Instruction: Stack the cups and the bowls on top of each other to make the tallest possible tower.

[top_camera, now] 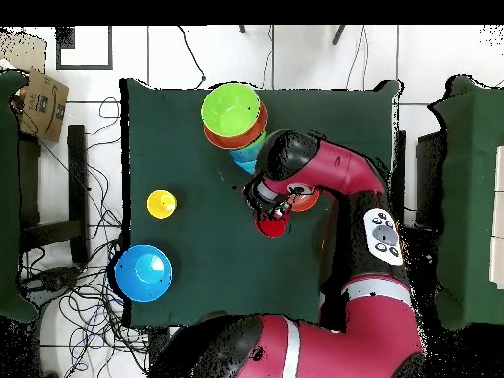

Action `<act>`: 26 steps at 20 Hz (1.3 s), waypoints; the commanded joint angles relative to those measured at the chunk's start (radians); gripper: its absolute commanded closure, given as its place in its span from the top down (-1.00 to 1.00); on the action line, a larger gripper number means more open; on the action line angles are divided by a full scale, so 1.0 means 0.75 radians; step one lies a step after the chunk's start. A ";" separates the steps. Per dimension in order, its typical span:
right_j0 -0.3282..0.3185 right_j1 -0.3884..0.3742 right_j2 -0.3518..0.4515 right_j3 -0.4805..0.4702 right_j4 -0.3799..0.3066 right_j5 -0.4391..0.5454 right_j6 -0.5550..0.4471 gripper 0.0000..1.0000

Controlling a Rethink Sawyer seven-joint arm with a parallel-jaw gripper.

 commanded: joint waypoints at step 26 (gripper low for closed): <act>-0.052 0.059 0.142 -0.137 -0.236 -0.192 -0.274 -1.00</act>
